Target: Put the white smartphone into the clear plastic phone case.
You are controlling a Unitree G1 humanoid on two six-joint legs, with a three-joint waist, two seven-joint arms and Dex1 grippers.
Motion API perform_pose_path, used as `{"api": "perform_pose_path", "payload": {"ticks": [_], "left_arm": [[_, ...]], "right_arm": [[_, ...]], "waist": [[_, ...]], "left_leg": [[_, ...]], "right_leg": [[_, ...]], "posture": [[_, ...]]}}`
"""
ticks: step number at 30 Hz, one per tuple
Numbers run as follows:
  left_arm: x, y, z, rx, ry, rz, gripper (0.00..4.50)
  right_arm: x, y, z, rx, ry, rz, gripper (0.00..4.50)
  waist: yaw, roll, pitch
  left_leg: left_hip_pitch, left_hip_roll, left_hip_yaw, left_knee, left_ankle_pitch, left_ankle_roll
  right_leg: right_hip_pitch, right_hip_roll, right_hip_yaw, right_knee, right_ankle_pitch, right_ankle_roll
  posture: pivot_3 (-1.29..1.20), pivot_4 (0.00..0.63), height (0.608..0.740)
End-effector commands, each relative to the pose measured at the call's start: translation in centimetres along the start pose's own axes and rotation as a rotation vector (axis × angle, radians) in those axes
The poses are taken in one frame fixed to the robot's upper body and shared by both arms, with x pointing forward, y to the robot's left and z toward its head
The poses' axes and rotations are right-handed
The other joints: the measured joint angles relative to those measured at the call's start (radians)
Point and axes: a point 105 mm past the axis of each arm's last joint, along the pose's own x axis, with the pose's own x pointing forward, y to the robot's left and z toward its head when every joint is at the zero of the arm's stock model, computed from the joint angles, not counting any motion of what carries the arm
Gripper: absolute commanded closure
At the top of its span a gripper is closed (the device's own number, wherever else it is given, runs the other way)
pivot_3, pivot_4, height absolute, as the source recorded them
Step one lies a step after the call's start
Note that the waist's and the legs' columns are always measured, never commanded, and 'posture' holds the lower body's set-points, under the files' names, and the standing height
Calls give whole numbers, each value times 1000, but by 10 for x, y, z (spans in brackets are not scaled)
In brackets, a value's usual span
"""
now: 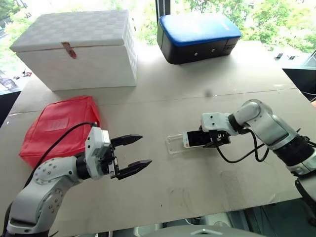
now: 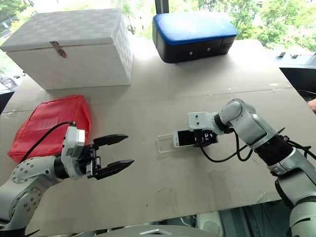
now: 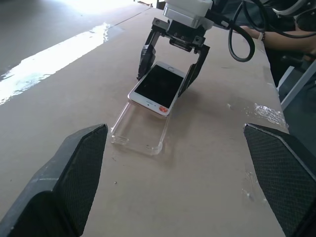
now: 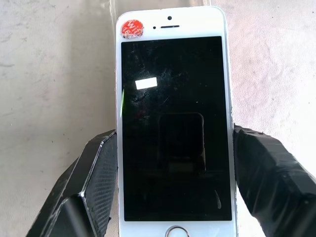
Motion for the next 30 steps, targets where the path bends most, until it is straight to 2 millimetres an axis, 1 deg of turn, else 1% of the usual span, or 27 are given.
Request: {"api": "perform_pose_path", "payload": {"ticks": [1, 7, 16, 21, 24, 28, 29, 30], "left_arm": [[2, -5, 9, 47, -23, -7, 0], [0, -5, 6, 43, -18, -5, 0], [1, -3, 4, 47, -24, -9, 0], [0, -4, 2, 45, -25, -4, 0], [0, -4, 1, 45, -27, -1, 0], [-1, -4, 0, 44, -29, 2, 0], [-1, -4, 0, 45, -29, 2, 0], [-1, -4, 0, 45, -29, 3, 0]], "right_arm": [[0, -1, -1, -40, 44, 19, 1562], [0, -1, 1, -83, 82, 55, 1562], [6, -10, -1, -127, 148, 60, 1564], [5, -13, 5, -123, 130, 55, 1564], [3, -14, 13, -113, 99, 49, 1564], [1, -16, 15, -112, 90, 49, 1564], [1, -16, 15, -112, 88, 48, 1064], [1, -16, 15, -113, 88, 49, 462]], "waist": [[0, 0, 0], [0, 0, 0], [-2, -1, -1], [-6, -1, -1], [-11, -1, -1], [-20, -1, -1], [-22, -1, -1], [-22, -1, -1]], "left_leg": [[0, 0, 0, 0, 0, 0], [0, 0, 0, 0, 0, 0], [2, 0, 0, 0, 0, 0], [3, 0, 0, 0, 0, -1], [3, 0, -1, 1, 0, -1], [2, 0, -1, 0, 1, -1], [2, 0, -1, 0, 1, -1], [2, 0, -1, 0, 1, -1]], "right_leg": [[0, 0, 0, 0, 0, 0], [0, 0, 0, 1, 2, -3], [1, 0, -1, 1, 0, -1], [1, -1, 0, 3, 1, -2], [1, -1, 0, 3, 2, -4], [1, -1, 1, 3, 2, -4], [1, -1, 1, 3, 2, -4], [1, -1, 1, 3, 2, -4]], "posture": [[0, 150, 740], [0, 150, 740], [0, 150, 740], [0, 150, 740], [0, 150, 740], [0, 150, 740], [0, 150, 740], [0, 150, 740]]}}
